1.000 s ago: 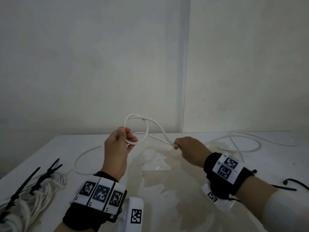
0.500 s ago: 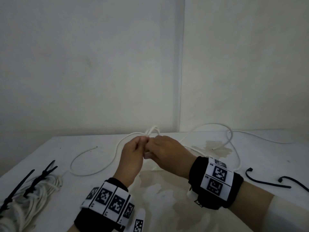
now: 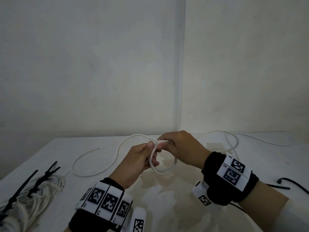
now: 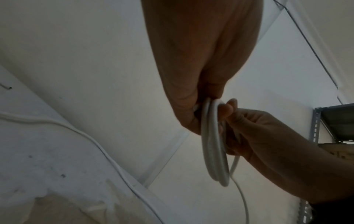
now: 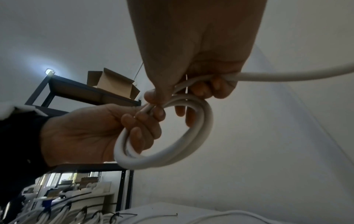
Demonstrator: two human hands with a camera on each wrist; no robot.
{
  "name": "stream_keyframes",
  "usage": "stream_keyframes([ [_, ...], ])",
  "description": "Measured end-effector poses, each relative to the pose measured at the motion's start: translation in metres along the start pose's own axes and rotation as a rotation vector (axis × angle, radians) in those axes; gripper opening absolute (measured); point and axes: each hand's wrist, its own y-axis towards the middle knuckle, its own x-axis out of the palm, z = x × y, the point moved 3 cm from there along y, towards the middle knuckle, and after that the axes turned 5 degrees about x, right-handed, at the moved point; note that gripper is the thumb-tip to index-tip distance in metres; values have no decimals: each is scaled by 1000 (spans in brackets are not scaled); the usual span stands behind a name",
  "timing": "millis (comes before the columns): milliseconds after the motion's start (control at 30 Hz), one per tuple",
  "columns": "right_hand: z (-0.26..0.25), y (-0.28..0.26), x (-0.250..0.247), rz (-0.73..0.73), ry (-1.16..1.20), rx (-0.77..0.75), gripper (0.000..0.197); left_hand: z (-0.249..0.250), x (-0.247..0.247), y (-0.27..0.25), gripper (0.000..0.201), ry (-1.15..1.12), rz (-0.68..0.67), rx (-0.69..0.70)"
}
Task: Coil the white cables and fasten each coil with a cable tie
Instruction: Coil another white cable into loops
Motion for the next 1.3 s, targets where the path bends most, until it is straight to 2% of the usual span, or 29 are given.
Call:
stream_keyframes([
  [67, -1, 0, -2, -2, -76, 51, 30, 3, 1, -1, 39, -15, -23, -10],
  [233, -4, -2, -5, 35, -151, 52, 38, 6, 5, -5, 39, -27, -30, -27],
  [400, -3, -1, -3, 125, -208, -36, 64, 10, 12, -7, 41, -69, -16, -29],
  [533, 1, -4, -8, 77, -161, 21, 42, 13, 14, -6, 35, 134, -61, 9],
  [567, 2, -5, -8, 54, -129, 30, 41, 14, 14, -7, 32, 166, -74, 12],
  [633, 5, -7, -8, 9, -44, 62, 40, 14, 14, -6, 29, 183, -98, 1],
  [767, 10, -5, -5, -65, 71, 92, 24, 15, 12, -7, 29, 152, -109, -30],
  [867, 13, -2, -8, -17, 112, 59, 22, 19, 5, -9, 30, 57, -48, -17],
  [1000, 31, -2, -15, 28, 91, 49, 31, 24, -11, -10, 31, -105, 60, 1],
  [1233, 65, -1, -29, 161, -218, 166, 20, 30, -41, -8, 32, -364, 244, 44],
  [1300, 65, 1, -25, 191, -360, 98, 17, 31, -44, -5, 33, -399, 291, 77],
])
